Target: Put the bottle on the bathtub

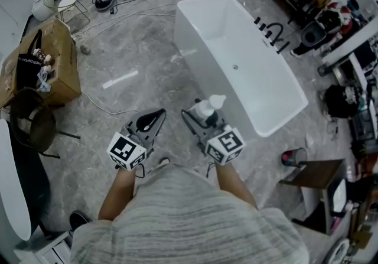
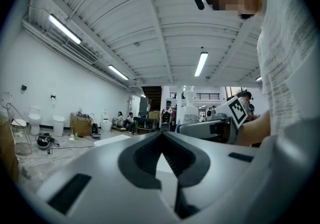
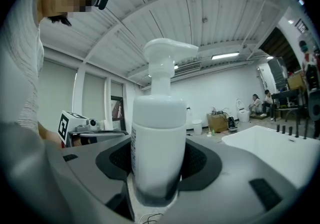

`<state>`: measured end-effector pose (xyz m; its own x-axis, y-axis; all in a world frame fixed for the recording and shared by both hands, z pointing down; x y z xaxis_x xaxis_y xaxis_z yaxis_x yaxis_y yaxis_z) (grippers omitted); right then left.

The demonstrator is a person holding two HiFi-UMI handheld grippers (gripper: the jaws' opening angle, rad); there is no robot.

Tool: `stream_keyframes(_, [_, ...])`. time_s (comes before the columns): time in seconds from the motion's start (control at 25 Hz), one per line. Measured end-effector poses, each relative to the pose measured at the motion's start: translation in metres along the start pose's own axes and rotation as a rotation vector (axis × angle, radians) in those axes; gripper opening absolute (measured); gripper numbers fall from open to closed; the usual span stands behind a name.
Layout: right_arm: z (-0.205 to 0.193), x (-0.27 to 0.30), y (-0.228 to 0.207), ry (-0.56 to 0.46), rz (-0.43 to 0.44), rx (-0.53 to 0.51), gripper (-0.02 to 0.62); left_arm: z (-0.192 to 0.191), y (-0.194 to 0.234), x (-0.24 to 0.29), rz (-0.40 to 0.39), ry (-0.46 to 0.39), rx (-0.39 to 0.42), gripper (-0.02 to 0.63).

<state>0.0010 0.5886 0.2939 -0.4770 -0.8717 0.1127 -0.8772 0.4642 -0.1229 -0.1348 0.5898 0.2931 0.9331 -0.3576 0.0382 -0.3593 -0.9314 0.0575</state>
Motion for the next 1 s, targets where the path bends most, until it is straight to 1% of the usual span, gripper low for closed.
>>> stream_keyframes(0.16, [0.004,0.009,0.008,0.009,0.012,-0.010,0.236,0.002,0.010,-0.013,0.016,-0.009,-0.011,0.003])
stream_keyframes(0.32, [0.011,0.015,0.013,0.019,0.030,-0.028,0.236,0.002,0.020,-0.020,0.037,-0.028,-0.044,0.003])
stream_keyframes(0.4, [0.013,0.017,0.012,0.024,0.029,-0.035,0.236,0.003,0.021,-0.018,0.029,-0.030,-0.048,0.003])
stream_keyframes(0.52, [0.016,0.019,0.002,0.027,0.027,-0.043,0.236,0.003,0.021,-0.005,-0.004,-0.035,-0.033,0.003])
stream_keyframes(0.68, [0.015,0.023,-0.022,0.039,0.036,-0.050,0.236,0.002,0.029,0.019,-0.007,-0.032,-0.038,0.003])
stream_keyframes(0.8, [0.015,0.025,-0.047,0.036,0.054,-0.052,0.236,0.002,0.036,0.040,0.015,-0.027,-0.028,0.003])
stream_keyframes(0.92, [0.015,0.027,-0.084,0.035,0.065,-0.057,0.236,0.003,0.045,0.070,0.042,-0.020,-0.023,0.003])
stream_keyframes(1.0, [0.018,0.027,-0.114,0.033,0.061,-0.051,0.236,0.004,0.049,0.097,0.038,-0.010,-0.020,0.003])
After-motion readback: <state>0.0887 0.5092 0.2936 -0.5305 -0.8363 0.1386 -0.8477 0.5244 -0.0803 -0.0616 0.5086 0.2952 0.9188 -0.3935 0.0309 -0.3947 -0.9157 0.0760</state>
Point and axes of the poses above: the fingertips, and each gripper's own axes: x forward along the fingers, y to its left, z out of its top, the point moved 4 cm from there along -x, backward along the fingers, and after that the axes turned 11 degrees about -z, right-handed, at the moved point
